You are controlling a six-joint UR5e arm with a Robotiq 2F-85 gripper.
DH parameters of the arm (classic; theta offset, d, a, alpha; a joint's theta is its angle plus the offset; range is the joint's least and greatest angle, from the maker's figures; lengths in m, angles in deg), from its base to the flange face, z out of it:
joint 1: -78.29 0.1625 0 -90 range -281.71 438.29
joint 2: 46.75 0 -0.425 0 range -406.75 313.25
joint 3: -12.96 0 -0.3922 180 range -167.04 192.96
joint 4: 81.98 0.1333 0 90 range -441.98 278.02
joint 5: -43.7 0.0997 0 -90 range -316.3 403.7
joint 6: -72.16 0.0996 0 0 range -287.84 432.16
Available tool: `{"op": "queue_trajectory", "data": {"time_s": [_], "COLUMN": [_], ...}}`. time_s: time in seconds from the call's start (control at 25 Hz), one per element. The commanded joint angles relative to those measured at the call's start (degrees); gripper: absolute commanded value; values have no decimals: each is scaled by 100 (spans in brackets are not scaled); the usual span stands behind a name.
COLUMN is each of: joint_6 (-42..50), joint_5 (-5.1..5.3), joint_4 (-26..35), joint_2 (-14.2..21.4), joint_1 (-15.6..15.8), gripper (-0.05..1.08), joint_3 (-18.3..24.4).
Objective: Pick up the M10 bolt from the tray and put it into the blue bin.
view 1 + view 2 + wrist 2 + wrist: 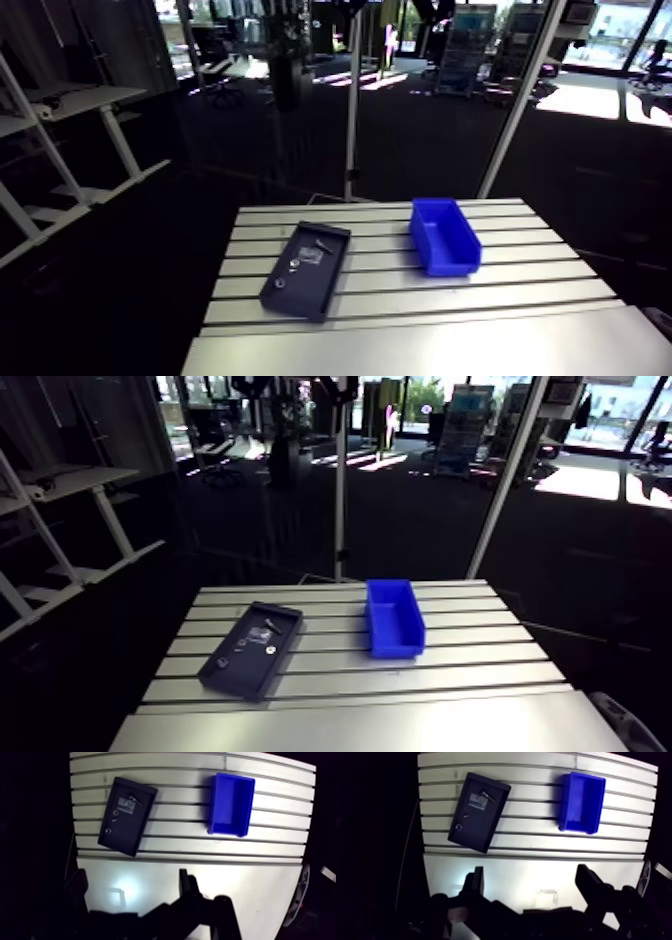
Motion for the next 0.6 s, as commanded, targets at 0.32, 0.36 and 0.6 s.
{"op": "queue_trajectory", "data": {"time_s": [0.32, 0.36, 0.6], "joint_6": [44, 44, 44], "joint_5": [-106, -106, -106], "joint_4": [9, 9, 0], "joint_2": [-149, -149, -149], "joint_1": [-88, -88, -88], "gripper": [1, 1, 1], "joint_3": [53, 53, 53]}}
